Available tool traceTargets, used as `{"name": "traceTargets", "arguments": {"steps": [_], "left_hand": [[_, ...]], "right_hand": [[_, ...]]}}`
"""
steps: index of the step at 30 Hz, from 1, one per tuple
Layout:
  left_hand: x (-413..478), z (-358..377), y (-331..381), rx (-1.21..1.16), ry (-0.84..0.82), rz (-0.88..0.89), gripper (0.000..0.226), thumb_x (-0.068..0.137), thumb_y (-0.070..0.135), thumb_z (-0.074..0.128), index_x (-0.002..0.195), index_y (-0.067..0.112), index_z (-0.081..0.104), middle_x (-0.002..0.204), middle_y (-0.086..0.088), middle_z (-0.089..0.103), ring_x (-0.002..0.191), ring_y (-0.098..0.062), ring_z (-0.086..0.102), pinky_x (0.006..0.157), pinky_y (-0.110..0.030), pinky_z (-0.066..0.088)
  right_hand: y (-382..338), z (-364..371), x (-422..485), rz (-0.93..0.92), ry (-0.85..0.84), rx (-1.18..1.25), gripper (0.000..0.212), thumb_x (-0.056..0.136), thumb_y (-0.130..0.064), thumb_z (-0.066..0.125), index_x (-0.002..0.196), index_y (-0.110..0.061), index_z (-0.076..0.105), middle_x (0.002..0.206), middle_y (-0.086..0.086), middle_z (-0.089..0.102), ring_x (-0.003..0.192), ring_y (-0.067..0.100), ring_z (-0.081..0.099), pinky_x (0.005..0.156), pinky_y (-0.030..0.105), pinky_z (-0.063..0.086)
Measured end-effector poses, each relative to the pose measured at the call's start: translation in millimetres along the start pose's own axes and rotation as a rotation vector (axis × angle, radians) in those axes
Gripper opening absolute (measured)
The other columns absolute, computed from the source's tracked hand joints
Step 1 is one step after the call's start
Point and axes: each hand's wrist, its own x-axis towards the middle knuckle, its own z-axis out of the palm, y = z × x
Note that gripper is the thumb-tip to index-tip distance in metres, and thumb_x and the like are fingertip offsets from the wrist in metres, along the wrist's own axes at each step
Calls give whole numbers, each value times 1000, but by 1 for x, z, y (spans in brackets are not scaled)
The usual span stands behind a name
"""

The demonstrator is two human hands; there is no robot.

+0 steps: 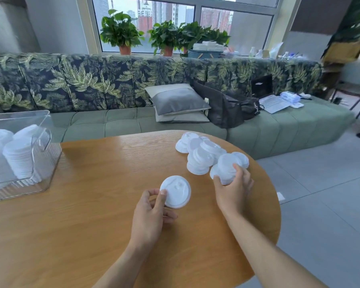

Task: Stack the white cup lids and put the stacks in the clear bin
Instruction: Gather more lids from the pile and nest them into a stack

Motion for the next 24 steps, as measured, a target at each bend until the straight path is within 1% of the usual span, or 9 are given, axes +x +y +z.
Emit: {"name": "traceTargets", "arguments": {"steps": [3,5,8,11,14,17,20,22,24], "left_hand": [[4,-4,1,-3,-10,-5,26,104,39,59,113,14,59,83,-11,76,69,-34,76,55,-33,59],[5,-5,2,-9,-20,-7,25,105,37,59,113,14,59,78,-10,75,67,-34,76,54,-33,59],[7,-2,4,-17,-32,-2,23,104,35,60,112,13,60,71,-3,72,65,-34,74,53,-35,59],[12,1,7,-29,-37,-9,24,104,34,60,112,11,60,74,-14,71,62,-33,73,51,-35,58],[16,4,8,-27,-47,-7,24,104,34,60,112,11,60,70,-10,70,62,-31,72,51,-35,58],[17,5,7,-23,-47,-6,24,104,34,61,111,11,60,73,-14,70,61,-31,71,51,-34,57],[16,4,7,-10,-43,-6,25,103,35,62,111,11,61,77,-22,72,60,-31,71,51,-33,57],[14,3,8,-7,-33,-1,25,104,35,61,111,11,61,75,-20,72,60,-30,71,50,-32,57],[11,3,8,-3,-28,2,24,104,34,61,111,11,61,72,-16,72,60,-29,71,51,-31,57]], "right_hand": [[5,3,20,53,49,-17,80,77,-31,86,146,-14,48,151,11,45,137,34,36,114,46,30],[7,5,28,61,81,-32,85,75,-35,87,146,-14,47,153,12,43,139,35,36,116,46,27],[8,7,38,67,114,-36,86,74,-40,88,146,-14,48,153,11,43,141,34,35,118,46,25],[8,9,43,107,113,-47,89,76,-49,84,148,-13,46,153,11,48,142,34,37,119,46,26],[9,10,44,141,103,-37,84,80,-53,79,147,-14,46,145,9,57,140,32,38,118,45,30],[10,8,45,145,96,-14,80,80,-53,79,145,-15,49,138,9,59,136,32,42,116,46,34],[9,4,40,123,85,12,84,74,-49,86,144,-16,50,141,10,54,134,32,41,116,45,35],[7,1,34,100,49,79,86,72,-42,89,145,-18,48,142,7,46,136,30,38,117,47,36],[5,-1,25,57,13,163,84,71,-33,91,142,-21,50,137,0,39,136,26,36,117,47,37]]}}
